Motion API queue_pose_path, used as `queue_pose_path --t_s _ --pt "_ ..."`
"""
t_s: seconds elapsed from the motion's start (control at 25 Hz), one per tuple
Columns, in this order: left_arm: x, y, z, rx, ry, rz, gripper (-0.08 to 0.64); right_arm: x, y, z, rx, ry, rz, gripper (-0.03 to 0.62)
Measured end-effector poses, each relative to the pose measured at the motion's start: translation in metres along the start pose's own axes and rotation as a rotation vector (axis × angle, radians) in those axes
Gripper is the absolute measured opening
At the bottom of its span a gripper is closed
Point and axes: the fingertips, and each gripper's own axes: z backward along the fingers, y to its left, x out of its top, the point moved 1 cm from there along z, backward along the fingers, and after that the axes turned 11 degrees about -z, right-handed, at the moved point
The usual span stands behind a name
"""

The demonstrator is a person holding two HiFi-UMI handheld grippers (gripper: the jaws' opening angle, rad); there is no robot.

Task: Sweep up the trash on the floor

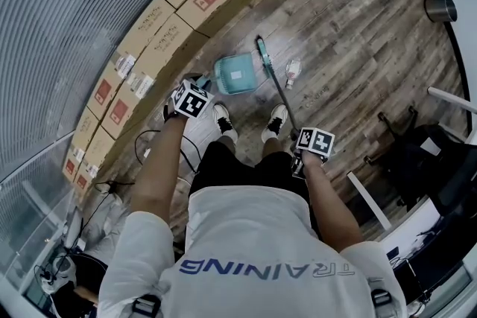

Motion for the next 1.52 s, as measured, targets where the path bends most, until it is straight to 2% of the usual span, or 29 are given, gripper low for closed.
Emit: queue_pose_path --t_s 0.08,0.28,0.48,0.64,0.84,1.12,1.28,1.4,1.52 --pt "0.001 0.000 -0.001 0.003 0.003 -0.001 0.094 -0.008 0.011 -0.004 0.051 0.046 -0.006 0.109" --pt "0.000 0.000 -0.002 0.006 0.007 -0.004 0.092 -0.028 0.043 -0.012 0.124 0.135 0.070 0.109" --pt "-0.001 -0.001 -0.001 0.010 0.009 -0.004 0.092 -0.043 0.062 -0.010 0.202 0.207 0.033 0.109" --pt "-0.001 -0.001 -0.001 0.012 0.007 -0.002 0.092 -0.042 0.058 -0.003 0.185 0.181 0.063 0.109" --pt "0.000 -0.001 -0.003 0.009 0.006 -0.008 0.092 -0.022 0.022 0.014 0.185 0.114 -0.036 0.109" --pt "-0.003 -0.002 -0.001 0.011 0.001 -0.004 0.091 0.032 -0.058 0.056 0.096 -0.084 -0.155 0.109" --pt "-0.004 -0.003 0.000 0.012 0.000 -0.002 0.092 0.058 -0.105 0.068 0.004 -0.174 -0.246 0.109" --pt "-0.004 -0.004 0.000 0.014 -0.002 -0.001 0.092 0.069 -0.133 0.066 -0.090 -0.200 -0.263 0.109" --pt "-0.004 -0.004 0.000 0.016 -0.003 0.001 0.091 0.070 -0.148 0.050 -0.157 -0.167 -0.253 0.109"
